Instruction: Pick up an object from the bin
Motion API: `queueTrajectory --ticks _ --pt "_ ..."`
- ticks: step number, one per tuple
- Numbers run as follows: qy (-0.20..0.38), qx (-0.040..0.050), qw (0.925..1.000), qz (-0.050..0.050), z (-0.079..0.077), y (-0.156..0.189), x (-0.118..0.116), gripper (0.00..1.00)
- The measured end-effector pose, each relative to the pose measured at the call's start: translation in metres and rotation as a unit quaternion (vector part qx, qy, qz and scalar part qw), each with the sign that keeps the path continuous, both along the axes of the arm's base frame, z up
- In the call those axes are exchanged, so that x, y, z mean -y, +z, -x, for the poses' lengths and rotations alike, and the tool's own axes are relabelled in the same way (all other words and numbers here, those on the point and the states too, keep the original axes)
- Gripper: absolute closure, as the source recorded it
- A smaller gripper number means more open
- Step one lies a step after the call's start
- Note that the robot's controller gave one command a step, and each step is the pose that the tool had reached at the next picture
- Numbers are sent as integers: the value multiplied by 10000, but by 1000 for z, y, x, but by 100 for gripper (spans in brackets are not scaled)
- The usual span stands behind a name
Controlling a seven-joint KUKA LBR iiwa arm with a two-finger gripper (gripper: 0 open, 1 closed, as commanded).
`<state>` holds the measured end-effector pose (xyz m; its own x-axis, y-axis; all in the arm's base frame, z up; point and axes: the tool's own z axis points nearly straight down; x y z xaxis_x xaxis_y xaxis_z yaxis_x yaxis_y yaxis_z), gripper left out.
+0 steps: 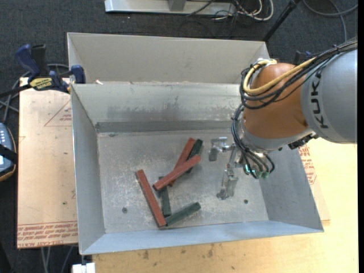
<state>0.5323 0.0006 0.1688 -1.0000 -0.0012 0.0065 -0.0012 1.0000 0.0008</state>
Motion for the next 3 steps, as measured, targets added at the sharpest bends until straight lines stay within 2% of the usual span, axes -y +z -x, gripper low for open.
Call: queueTrajectory --ticks 1,2,3 --pt "0 37 10000 0 -2 3 0 0" --pt "467 64 9989 -1 -29 -52 -35 0" --pt "1194 27 9928 -6 -54 -50 -58 0"
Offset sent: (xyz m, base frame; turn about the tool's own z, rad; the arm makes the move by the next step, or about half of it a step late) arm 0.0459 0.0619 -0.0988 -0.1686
